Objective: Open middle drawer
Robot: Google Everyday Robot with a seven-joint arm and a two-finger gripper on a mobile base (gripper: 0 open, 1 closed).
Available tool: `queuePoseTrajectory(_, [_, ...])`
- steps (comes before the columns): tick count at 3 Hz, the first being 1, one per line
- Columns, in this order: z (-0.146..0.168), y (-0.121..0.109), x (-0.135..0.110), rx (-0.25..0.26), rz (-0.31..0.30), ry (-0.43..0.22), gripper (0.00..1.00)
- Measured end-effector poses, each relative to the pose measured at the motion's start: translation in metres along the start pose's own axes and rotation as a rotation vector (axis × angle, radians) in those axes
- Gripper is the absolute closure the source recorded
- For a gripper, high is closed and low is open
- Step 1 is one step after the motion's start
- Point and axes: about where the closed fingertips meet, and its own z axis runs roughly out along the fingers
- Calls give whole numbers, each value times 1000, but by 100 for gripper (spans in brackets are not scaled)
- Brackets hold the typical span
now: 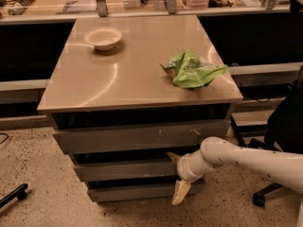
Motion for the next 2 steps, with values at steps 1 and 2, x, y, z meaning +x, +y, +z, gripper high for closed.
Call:
queuePoseTrajectory(1, [6, -5, -3, 21, -27, 36, 0])
queuePoseTrajectory(2, [12, -10, -5, 56, -60, 97, 0])
